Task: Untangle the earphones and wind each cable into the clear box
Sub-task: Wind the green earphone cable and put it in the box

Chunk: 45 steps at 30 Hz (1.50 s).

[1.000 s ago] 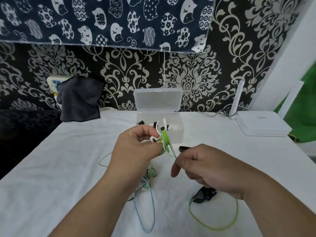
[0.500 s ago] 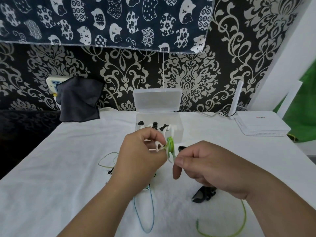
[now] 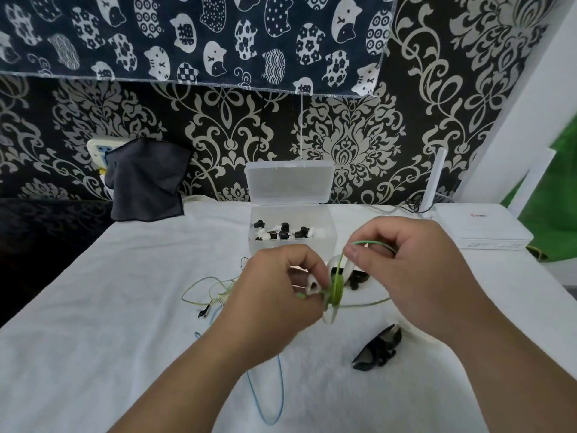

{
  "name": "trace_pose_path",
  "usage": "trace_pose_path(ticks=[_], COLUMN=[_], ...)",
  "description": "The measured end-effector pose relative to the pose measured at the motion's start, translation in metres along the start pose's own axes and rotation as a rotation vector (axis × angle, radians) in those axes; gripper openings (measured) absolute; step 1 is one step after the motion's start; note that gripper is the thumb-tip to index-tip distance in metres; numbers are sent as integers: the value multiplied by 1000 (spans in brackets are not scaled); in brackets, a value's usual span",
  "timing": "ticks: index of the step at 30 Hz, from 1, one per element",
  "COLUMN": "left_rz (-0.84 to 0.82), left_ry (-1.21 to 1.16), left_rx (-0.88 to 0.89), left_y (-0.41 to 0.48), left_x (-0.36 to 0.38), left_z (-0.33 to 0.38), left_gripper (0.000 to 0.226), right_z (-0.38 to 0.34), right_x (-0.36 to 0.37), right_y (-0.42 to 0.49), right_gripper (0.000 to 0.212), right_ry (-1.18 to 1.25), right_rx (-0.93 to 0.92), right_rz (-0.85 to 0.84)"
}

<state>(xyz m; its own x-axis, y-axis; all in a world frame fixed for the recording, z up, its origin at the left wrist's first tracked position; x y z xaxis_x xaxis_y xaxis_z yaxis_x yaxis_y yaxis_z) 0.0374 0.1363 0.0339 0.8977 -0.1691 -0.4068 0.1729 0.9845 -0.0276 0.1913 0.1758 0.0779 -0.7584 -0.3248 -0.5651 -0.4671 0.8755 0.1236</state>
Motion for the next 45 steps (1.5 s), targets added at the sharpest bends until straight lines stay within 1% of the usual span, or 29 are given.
trace_pose_path(ticks=[2,6,9,11,12,14,16,18,20,23,27,33,35,39,45], left_rz=[-37,-49,-51,-20,11,82,135,162,188,207,233,255,258,269,296], left_ry=[-107,-197,-258,-285,-297,-345,-399,-395,-356,-342,-314,-327,-320,-220,38], left_rx=[8,58,115,131,129,117,103,73,41,22,-1,-24,-22,-31,-43], left_y=[1,2,3,4,5,4,3,2,1,-1,-1,-2,-1,-3,-4], left_x=[2,1,1,-2,-4,-12,-19,-25,-28,-31,-33,-34,-33,-29,-31], left_z=[0,4,8,6,3,-2,-6,-9,-12,-13,-14,-17,-17,-14,-8], left_gripper=[32,31,32,30,25,20,20,21,26,26,25,25,24,20,24], right_z=[6,31,40,43,45,46,45,41,36,33,28,33,31,25,22], right_x=[0,10,34,50,55,63,69,71,70,66,63,58,60,69,57], right_y=[1,3,2,0,-2,-4,-6,-6,-7,-8,-8,-6,-7,-9,-5], right_gripper=[15,20,28,38,39,35,32,30,29,29,28,28,28,26,26], right_ry=[67,246,305,311,292,234,219,201,140,52,45,73,79,90,145], right_rx=[31,173,260,299,312,325,319,306,290,276,273,260,250,212,204], right_rz=[6,-51,-219,-343,-388,-460,-509,-539,-556,-565,-575,-533,-552,-606,-526])
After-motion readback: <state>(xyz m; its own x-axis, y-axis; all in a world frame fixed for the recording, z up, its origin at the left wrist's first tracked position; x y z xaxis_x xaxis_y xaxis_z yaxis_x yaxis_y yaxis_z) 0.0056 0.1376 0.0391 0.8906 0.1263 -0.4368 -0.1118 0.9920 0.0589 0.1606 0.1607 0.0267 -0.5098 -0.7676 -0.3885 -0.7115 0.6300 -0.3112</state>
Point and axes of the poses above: each hand's wrist, its own y-axis towards the middle knuckle, its own x-axis out of the palm, z = x × y, the point moved 9 cm from there along y, towards the middle knuckle, and after that the axes turned 14 degrees about -z, right-handed, at the moved point
